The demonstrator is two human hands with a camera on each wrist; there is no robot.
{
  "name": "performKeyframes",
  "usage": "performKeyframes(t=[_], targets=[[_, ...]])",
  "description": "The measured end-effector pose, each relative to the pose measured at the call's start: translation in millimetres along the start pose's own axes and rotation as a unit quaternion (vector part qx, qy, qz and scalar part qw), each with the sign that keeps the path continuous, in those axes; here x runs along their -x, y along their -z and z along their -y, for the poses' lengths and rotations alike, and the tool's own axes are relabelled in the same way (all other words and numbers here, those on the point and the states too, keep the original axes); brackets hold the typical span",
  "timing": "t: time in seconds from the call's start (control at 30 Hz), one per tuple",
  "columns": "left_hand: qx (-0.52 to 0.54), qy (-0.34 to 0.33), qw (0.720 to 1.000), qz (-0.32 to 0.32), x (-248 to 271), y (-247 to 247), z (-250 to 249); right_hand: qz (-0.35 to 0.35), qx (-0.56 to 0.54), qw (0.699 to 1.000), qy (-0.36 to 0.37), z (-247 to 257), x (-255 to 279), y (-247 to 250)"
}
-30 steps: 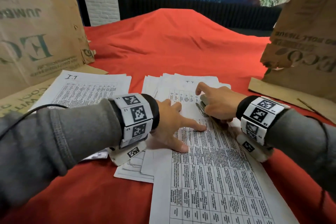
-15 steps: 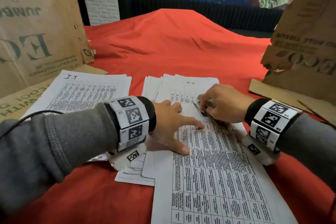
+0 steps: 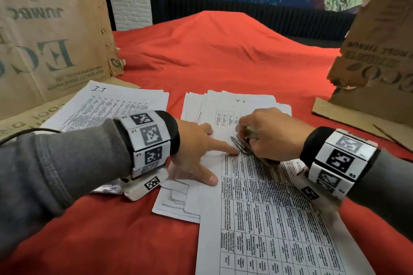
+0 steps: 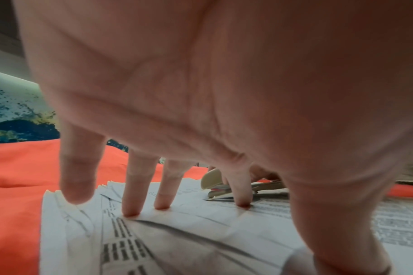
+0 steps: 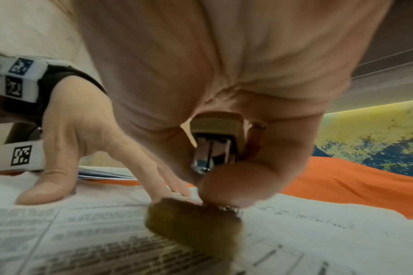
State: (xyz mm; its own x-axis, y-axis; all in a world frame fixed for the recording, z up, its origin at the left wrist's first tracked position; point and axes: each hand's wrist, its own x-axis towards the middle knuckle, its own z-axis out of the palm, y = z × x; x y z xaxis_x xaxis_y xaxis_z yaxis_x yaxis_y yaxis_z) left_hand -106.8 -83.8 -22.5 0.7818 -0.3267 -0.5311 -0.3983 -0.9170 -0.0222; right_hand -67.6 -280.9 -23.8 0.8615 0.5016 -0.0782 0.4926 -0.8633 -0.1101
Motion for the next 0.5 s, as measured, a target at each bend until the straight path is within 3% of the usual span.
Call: performKeyframes(t=[0.5], targets=[[-0.053,-0.007,0.999,0.0,-7,-2,-1,0.028,0.087,0.995,-0.041,19,-12,-6]])
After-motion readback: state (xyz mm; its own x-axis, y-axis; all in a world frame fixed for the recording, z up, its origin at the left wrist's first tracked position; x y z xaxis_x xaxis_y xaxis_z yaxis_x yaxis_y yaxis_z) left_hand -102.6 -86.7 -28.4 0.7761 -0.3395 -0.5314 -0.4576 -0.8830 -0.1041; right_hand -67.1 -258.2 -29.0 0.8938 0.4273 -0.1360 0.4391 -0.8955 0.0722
